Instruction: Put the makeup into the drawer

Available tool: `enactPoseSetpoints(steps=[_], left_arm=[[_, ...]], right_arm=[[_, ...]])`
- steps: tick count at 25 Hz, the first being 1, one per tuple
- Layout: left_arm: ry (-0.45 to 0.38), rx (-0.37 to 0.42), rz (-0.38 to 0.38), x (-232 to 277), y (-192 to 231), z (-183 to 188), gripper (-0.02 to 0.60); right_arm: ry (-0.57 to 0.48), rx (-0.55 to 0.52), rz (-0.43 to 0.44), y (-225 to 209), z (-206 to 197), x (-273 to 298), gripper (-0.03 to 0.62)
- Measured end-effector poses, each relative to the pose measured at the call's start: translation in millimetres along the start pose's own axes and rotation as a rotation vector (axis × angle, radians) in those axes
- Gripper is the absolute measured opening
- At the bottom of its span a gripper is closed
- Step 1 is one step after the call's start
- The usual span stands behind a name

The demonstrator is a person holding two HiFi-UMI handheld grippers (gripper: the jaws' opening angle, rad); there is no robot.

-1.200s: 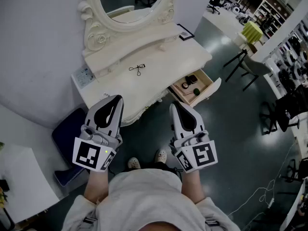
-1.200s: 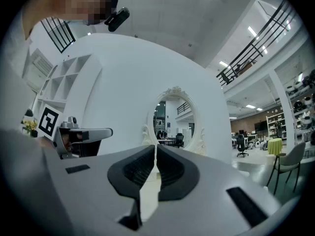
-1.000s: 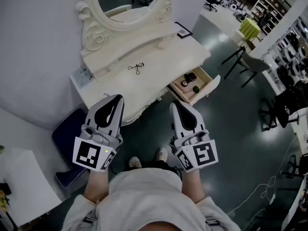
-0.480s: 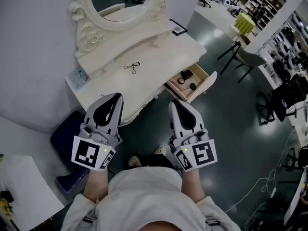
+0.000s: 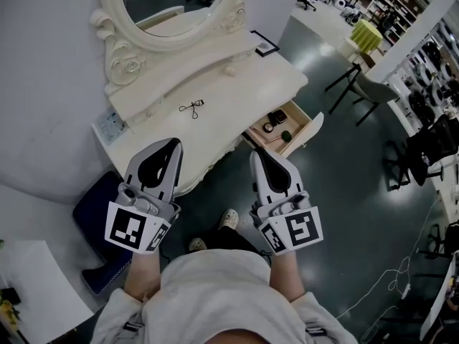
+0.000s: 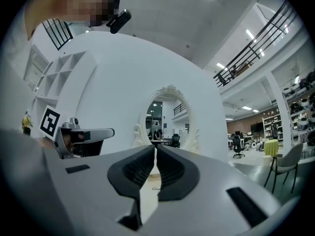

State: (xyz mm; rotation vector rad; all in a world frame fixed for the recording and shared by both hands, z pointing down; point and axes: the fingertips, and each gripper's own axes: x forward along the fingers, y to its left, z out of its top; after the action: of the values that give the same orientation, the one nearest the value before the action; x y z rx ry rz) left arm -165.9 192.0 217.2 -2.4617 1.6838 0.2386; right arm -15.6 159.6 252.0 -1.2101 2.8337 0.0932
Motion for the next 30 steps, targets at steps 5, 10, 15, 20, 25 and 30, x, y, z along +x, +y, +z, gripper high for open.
enactPoseSetpoints(steps=[5,10,15,20,25,30], left_arm=[[-0.006,0.008,0.02,33,9,-6,0.014],[-0.012,0.014,0.06,64,21,-10,0.015],[-0.012,0.022,0.1,87,26,-11,0.014],[-0.004,0.037,0.141,109,28,-13,0.014],[-0.006,0.055,0.183,128,25,-16,0.014],[0.005,0.079,0.227,136,20,-20,0.014]], right_arm=[[-0.009,-0.001,0.035,-28,-1,29,0.028],[-0.01,-0.007,0.085,-53,-1,60,0.028],[-0.011,0.005,0.137,-74,0,84,0.028],[-0.007,0.016,0.193,-93,-2,103,0.028],[-0.004,0.023,0.249,-111,-8,117,0.028],[0.011,0.053,0.304,-124,-20,124,0.028]])
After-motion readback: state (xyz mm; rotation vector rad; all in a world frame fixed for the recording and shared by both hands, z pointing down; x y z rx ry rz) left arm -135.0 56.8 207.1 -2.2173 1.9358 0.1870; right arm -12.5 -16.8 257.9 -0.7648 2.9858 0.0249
